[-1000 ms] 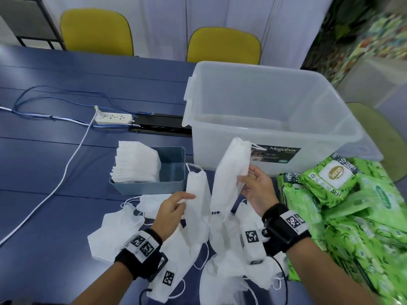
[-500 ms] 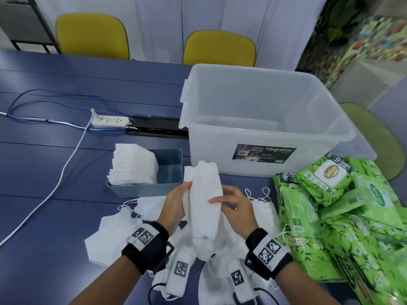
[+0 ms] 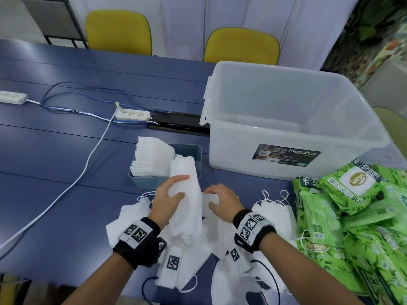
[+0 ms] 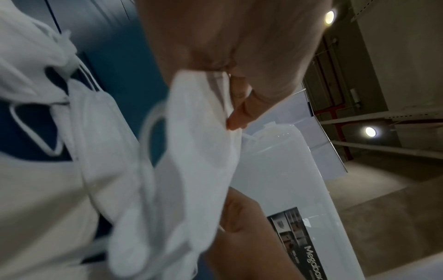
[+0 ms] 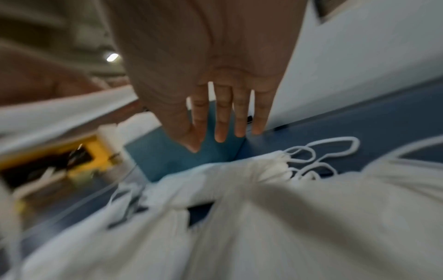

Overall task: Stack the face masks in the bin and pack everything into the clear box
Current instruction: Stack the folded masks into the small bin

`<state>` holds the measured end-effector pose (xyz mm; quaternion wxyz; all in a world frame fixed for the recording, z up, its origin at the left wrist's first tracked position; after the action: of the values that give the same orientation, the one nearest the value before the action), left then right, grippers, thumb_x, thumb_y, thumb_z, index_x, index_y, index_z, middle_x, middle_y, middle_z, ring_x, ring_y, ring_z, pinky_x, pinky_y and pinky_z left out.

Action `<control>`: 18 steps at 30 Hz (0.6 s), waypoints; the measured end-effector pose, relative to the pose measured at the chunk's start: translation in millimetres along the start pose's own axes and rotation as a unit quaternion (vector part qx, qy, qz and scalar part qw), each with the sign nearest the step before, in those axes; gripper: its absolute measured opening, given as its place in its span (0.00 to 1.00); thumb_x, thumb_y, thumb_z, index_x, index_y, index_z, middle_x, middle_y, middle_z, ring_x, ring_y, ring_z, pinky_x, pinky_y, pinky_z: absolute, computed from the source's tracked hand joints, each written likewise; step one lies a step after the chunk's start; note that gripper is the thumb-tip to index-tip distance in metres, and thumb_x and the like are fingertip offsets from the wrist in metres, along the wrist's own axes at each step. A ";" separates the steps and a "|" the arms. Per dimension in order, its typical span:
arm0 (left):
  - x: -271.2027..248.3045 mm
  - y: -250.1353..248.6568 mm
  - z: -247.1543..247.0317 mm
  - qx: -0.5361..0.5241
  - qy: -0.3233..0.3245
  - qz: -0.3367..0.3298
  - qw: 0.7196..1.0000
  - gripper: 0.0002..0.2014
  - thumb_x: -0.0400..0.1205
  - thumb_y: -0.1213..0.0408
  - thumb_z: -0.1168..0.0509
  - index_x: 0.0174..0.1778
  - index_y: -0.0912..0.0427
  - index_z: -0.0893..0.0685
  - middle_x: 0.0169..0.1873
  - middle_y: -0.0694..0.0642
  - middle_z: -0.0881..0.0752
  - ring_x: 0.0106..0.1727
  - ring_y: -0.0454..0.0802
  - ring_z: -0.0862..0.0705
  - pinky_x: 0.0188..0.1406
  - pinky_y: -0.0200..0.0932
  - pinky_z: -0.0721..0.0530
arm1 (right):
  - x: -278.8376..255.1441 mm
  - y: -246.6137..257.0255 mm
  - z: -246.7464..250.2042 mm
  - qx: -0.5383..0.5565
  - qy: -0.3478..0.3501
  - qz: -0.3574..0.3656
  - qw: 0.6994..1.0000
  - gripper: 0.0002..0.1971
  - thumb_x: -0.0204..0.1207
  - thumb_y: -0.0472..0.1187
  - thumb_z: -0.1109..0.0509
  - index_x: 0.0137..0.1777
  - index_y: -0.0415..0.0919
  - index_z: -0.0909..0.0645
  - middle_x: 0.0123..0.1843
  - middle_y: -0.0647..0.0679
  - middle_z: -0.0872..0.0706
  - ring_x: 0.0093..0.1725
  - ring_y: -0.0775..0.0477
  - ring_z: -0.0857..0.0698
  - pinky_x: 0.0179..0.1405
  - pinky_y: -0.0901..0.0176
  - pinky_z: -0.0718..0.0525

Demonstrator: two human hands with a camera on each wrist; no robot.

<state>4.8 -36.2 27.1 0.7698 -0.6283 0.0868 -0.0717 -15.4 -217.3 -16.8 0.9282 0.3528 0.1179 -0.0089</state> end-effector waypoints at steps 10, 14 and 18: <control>-5.7 20.6 46.9 0.005 -0.090 0.034 0.995 0.20 0.78 0.82 0.40 0.57 0.57 0.14 0.59 0.49 0.15 0.58 0.25 0.21 0.56 0.20 0.27 | 31.3 25.4 -71.8 -0.295 0.097 0.062 0.948 0.28 0.75 0.44 0.31 0.73 0.39 0.34 0.69 0.39 0.27 0.69 0.36 0.27 0.63 0.43 0.22; -12.4 26.7 59.0 0.000 -0.104 0.046 0.994 0.19 0.79 0.82 0.41 0.57 0.60 0.14 0.57 0.49 0.15 0.53 0.20 0.22 0.49 0.15 0.29 | 32.2 15.3 -61.3 -0.308 0.050 0.064 0.948 0.22 0.77 0.35 0.36 0.72 0.39 0.29 0.65 0.39 0.22 0.63 0.36 0.22 0.57 0.48 0.22; -12.4 31.4 60.5 0.004 -0.095 0.055 0.994 0.18 0.79 0.81 0.41 0.57 0.59 0.14 0.58 0.49 0.15 0.57 0.27 0.21 0.48 0.13 0.30 | 33.1 2.2 -18.5 -0.152 0.043 -0.027 0.987 0.12 0.77 0.34 0.39 0.58 0.40 0.21 0.56 0.38 0.14 0.55 0.34 0.17 0.48 0.53 0.21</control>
<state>6.3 30.5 8.7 0.7797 -0.6237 0.0474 0.0302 13.0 -201.3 -36.2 0.9645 0.2046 0.1672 -0.0007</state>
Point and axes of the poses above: each hand's wrist, its own x-axis towards the middle knuckle, its own z-axis out of the back of the hand, y = z × x, the point moved 3 cm from there along x, towards the middle knuckle
